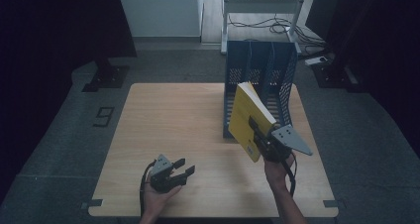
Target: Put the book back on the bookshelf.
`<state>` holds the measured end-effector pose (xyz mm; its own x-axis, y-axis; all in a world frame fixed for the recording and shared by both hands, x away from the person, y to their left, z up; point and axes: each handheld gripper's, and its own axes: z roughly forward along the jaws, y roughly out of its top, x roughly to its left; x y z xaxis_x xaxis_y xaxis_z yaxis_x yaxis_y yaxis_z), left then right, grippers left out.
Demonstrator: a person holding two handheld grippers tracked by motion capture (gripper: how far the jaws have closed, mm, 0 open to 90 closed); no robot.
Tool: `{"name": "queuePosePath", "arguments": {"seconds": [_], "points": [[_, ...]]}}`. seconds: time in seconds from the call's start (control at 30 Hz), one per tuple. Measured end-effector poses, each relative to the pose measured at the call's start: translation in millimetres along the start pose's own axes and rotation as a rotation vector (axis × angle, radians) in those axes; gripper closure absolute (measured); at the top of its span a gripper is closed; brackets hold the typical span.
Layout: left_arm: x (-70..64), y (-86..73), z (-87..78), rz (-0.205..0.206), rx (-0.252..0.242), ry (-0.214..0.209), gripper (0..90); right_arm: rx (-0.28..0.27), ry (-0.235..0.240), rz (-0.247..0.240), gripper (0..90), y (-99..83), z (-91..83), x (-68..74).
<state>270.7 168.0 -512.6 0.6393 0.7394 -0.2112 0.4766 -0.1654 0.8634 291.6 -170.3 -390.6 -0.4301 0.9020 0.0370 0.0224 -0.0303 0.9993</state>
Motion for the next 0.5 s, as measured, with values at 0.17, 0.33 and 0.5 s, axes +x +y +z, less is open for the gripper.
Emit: {"name": "queuePosePath", "arguments": {"seconds": [0.17,0.33,0.5], "points": [[0.2,-0.3,0.5,-0.002,0.0,0.001,47.3,0.0,-0.007,0.0,74.8,1.5,2.7,-0.9],[0.5,-0.5,1.0,-0.002,0.005,-0.002,47.3,0.002,-0.019,-0.002,74.8,4.4,8.1,-1.8],[0.7,-0.8,1.5,-0.002,0.009,-0.002,47.3,0.003,-0.024,-0.003,74.8,6.7,11.5,-2.2]]}}
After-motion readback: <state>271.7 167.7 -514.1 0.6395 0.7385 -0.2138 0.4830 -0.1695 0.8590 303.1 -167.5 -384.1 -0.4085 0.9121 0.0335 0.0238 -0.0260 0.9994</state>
